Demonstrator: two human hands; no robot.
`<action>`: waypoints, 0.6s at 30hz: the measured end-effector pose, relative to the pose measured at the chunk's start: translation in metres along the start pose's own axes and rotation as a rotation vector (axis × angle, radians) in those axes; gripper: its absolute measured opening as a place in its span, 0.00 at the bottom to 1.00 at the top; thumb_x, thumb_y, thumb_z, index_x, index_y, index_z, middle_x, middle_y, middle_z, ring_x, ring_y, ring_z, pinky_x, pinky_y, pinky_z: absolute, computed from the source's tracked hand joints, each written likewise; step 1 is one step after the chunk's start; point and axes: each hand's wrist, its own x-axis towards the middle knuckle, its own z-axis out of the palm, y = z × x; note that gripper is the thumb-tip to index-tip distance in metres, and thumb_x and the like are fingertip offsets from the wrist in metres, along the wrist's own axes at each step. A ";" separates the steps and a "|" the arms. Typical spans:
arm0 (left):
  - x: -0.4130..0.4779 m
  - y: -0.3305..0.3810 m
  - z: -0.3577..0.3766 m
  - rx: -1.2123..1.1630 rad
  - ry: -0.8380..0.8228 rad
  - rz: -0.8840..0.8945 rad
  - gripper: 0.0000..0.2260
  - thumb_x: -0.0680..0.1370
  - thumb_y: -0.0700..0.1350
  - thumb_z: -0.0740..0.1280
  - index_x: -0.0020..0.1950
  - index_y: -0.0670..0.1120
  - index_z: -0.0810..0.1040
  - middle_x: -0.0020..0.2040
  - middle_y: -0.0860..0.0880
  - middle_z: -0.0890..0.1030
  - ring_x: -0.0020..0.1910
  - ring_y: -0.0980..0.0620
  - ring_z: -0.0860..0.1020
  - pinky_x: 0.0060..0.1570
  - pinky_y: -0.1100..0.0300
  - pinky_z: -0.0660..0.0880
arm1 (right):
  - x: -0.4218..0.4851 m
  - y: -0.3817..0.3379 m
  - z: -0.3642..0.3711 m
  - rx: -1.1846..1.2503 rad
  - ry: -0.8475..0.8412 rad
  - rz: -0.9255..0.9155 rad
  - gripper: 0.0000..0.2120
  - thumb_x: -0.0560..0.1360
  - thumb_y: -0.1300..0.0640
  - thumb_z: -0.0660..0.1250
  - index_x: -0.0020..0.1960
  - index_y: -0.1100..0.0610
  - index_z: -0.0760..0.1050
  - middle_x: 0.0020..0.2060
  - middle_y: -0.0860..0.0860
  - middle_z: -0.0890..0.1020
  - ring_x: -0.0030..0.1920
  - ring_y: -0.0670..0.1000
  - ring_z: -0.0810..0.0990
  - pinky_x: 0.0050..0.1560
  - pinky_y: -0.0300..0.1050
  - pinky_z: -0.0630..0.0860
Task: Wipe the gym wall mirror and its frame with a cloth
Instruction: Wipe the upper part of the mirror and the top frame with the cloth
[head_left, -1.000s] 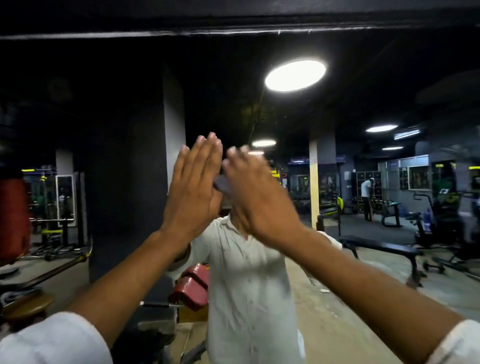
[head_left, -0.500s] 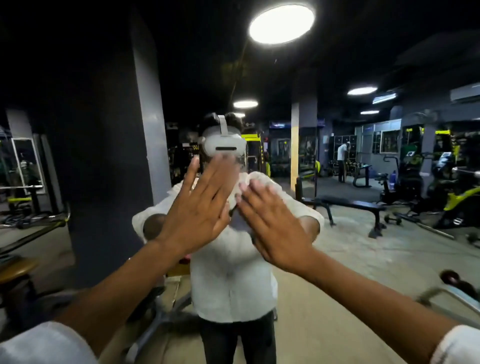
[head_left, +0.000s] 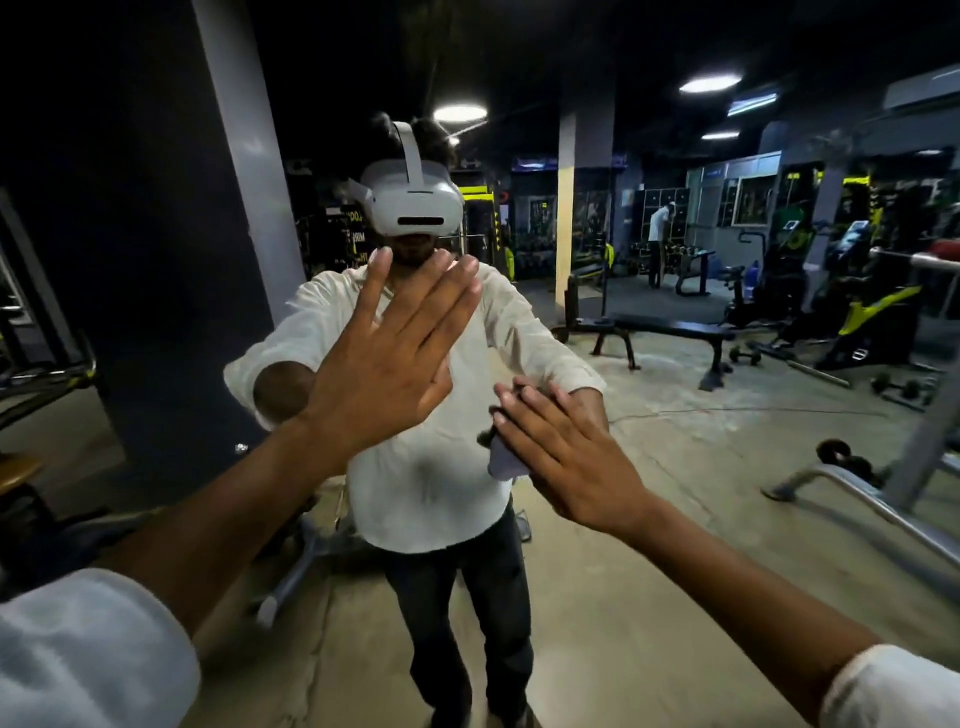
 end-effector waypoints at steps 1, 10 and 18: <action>0.000 0.000 0.001 -0.011 0.007 -0.003 0.32 0.85 0.47 0.56 0.87 0.40 0.50 0.87 0.41 0.51 0.86 0.40 0.51 0.79 0.28 0.57 | -0.001 0.009 -0.006 -0.008 0.033 0.084 0.29 0.85 0.54 0.56 0.83 0.63 0.58 0.84 0.60 0.57 0.84 0.61 0.54 0.82 0.66 0.56; 0.068 -0.014 -0.020 -0.040 0.115 -0.009 0.22 0.82 0.47 0.61 0.74 0.42 0.74 0.79 0.39 0.70 0.80 0.38 0.67 0.80 0.31 0.56 | 0.034 0.034 -0.028 0.008 0.171 0.271 0.31 0.84 0.55 0.64 0.82 0.65 0.59 0.83 0.62 0.57 0.84 0.61 0.52 0.83 0.64 0.51; 0.124 -0.030 -0.021 0.032 0.078 -0.100 0.33 0.86 0.55 0.51 0.88 0.42 0.47 0.88 0.40 0.47 0.87 0.41 0.46 0.82 0.33 0.50 | 0.130 0.105 -0.072 0.052 0.574 0.730 0.29 0.86 0.55 0.56 0.84 0.63 0.54 0.85 0.60 0.53 0.85 0.59 0.47 0.83 0.64 0.47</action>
